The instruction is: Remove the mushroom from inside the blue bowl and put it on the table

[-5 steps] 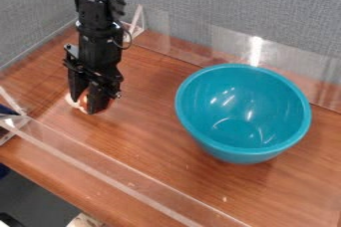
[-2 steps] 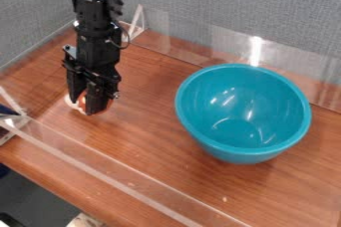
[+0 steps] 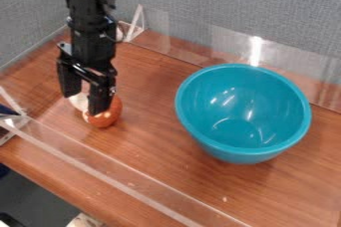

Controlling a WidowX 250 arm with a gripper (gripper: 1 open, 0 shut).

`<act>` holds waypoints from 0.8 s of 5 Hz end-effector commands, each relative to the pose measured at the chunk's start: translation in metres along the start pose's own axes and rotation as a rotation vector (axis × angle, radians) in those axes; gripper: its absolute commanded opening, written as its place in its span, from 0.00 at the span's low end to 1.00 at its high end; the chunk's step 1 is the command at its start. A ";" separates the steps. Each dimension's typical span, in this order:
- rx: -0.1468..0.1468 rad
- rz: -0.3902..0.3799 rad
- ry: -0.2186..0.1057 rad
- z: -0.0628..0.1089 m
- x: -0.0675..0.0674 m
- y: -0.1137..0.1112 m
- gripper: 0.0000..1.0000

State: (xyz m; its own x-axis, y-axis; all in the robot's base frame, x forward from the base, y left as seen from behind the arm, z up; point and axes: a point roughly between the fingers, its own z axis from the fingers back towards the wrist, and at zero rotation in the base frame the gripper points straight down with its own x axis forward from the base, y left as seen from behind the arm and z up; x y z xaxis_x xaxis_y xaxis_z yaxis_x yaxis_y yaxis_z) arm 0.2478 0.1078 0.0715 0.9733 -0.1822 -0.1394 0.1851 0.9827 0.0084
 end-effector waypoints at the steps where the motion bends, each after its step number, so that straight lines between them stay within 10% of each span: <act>1: 0.028 0.014 -0.066 0.019 0.003 0.008 1.00; 4: 0.021 0.037 -0.073 0.011 0.010 0.010 1.00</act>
State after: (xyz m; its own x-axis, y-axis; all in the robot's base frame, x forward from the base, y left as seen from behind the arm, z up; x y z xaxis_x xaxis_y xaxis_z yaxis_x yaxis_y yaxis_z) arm 0.2543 0.1080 0.0685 0.9804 -0.1632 -0.1105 0.1648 0.9863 0.0057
